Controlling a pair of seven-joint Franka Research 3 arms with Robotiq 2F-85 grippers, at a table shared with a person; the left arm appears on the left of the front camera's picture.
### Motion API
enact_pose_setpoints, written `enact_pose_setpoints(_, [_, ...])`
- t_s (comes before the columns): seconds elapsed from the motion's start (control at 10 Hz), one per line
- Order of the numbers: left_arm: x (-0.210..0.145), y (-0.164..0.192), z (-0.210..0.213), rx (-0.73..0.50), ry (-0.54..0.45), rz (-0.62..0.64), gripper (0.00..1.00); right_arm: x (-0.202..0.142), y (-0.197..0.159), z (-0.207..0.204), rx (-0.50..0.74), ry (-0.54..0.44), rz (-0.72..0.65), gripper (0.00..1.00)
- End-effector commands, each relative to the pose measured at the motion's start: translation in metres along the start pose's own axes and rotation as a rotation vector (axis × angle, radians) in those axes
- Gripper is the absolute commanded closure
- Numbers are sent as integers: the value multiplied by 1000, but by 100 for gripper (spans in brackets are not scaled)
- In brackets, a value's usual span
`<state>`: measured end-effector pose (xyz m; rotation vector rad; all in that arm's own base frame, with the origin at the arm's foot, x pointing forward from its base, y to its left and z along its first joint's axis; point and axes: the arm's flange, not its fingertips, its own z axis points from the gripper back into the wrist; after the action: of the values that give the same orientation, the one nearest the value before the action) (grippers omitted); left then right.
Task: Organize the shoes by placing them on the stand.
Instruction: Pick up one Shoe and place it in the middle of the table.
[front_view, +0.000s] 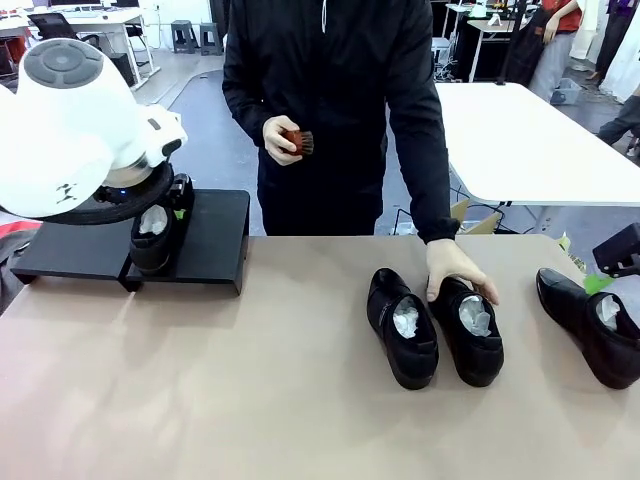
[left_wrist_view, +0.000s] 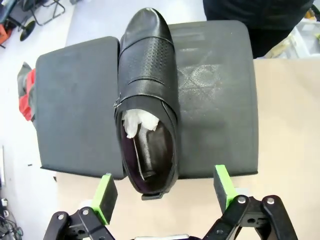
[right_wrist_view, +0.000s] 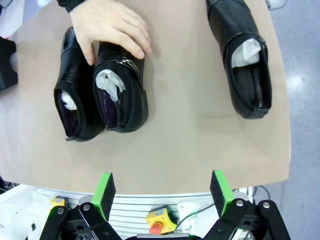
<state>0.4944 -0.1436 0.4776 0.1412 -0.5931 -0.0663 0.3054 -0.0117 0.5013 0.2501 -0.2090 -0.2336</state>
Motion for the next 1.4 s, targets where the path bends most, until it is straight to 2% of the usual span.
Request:
enact_pose_setpoints(0.0, [11, -2, -19, 9, 4, -4, 0, 1, 1, 0, 20, 0, 10, 0])
enact_pose_setpoints(0.6, [11, -2, -19, 9, 4, -4, 0, 0, 0, 0, 0, 0, 0, 0])
enact_pose_setpoints(0.9, [11, -2, -19, 9, 4, -4, 0, 3, -48, 53, -23, -61, 30, 0])
enact_pose_setpoints(1.2, [11, -2, -19, 9, 4, -4, 0, 9, -104, 75, -45, -12, 11, 0])
enact_pose_setpoints(1.3, [11, -2, -19, 9, 4, -4, 0, 11, -112, 75, -35, 2, -14, 0])
